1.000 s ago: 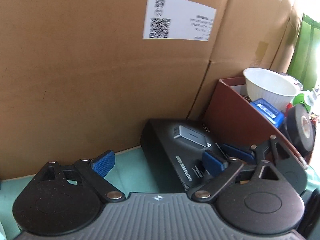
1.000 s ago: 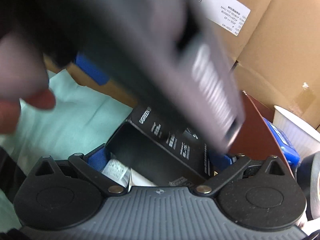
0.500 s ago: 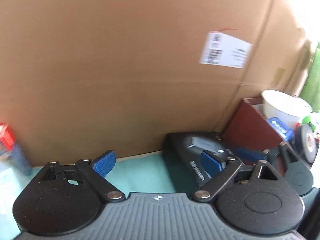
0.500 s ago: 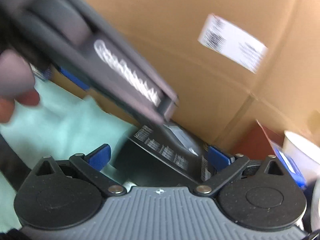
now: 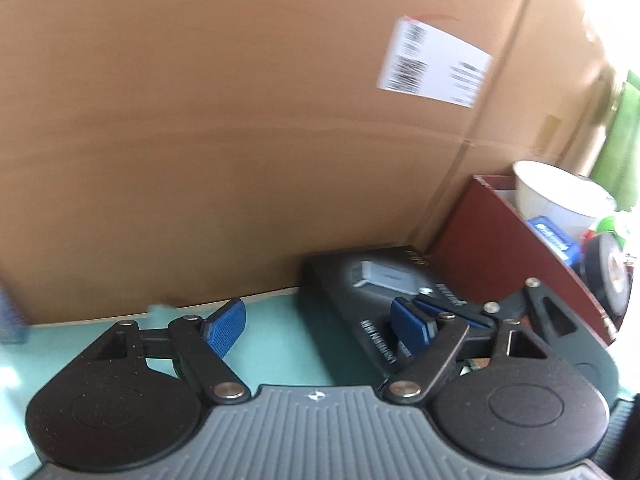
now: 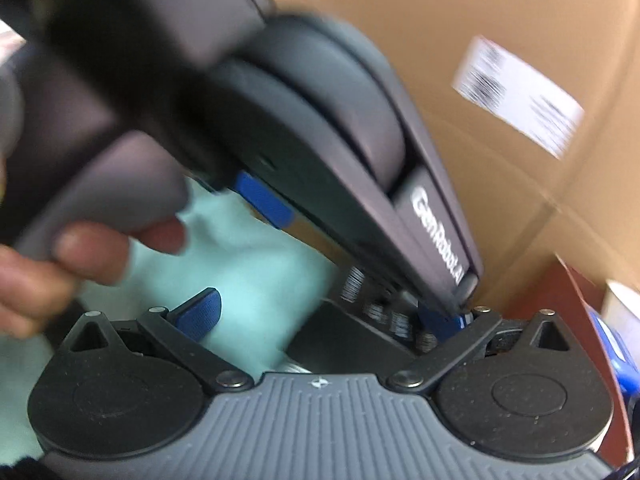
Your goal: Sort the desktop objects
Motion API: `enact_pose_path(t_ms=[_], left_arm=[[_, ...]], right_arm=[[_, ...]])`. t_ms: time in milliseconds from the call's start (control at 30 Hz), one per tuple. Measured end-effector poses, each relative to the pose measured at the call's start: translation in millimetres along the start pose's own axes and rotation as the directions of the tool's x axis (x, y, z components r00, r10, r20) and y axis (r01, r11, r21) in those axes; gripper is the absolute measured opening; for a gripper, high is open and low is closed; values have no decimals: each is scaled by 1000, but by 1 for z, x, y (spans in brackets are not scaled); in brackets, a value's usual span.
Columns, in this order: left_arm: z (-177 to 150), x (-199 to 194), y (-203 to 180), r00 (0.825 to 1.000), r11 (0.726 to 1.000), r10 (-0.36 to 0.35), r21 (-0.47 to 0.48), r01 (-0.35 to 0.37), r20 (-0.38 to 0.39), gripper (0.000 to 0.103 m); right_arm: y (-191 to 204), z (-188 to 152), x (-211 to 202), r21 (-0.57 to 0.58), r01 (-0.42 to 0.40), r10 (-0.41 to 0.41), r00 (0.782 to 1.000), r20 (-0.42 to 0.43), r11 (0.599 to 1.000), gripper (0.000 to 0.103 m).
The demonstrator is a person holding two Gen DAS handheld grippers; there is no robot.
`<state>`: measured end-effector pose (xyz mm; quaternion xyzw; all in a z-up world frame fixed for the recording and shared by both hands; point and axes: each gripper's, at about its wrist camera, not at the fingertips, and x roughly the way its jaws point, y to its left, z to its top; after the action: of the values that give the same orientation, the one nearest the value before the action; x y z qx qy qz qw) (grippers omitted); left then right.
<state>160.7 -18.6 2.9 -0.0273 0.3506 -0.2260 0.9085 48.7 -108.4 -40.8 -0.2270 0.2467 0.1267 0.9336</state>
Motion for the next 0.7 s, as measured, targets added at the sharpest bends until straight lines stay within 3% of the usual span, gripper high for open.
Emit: enact_pose_path(t_ms=[67, 100, 200, 333, 467, 567, 700], left_arm=[[1, -5, 5, 999, 999, 36, -15, -36, 2, 81], [1, -8, 6, 999, 999, 47, -15, -47, 5, 80], [3, -12, -1, 1000, 1000, 14, -18, -14, 15, 80], [10, -1, -31, 998, 998, -58, 37, 58, 16, 83], [4, 8, -41, 998, 992, -51, 118, 54, -26, 85], [-2, 7, -30, 997, 992, -73, 101, 74, -13, 90], [-1, 13, -17, 1000, 999, -9, 49, 8, 11, 92]], right_arm=[[0, 1, -9, 17, -27, 27, 999, 18, 999, 100], [-4, 0, -13, 39, -2, 1, 1000, 22, 999, 101], [-15, -6, -19, 36, 159, -158, 987, -15, 987, 101], [-26, -23, -24, 29, 196, -193, 977, -95, 980, 101], [-25, -32, -39, 40, 216, -211, 972, -105, 976, 101], [-22, -41, -55, 23, 234, -231, 968, -92, 972, 101], [-28, -50, -64, 52, 268, -259, 956, -139, 962, 101]])
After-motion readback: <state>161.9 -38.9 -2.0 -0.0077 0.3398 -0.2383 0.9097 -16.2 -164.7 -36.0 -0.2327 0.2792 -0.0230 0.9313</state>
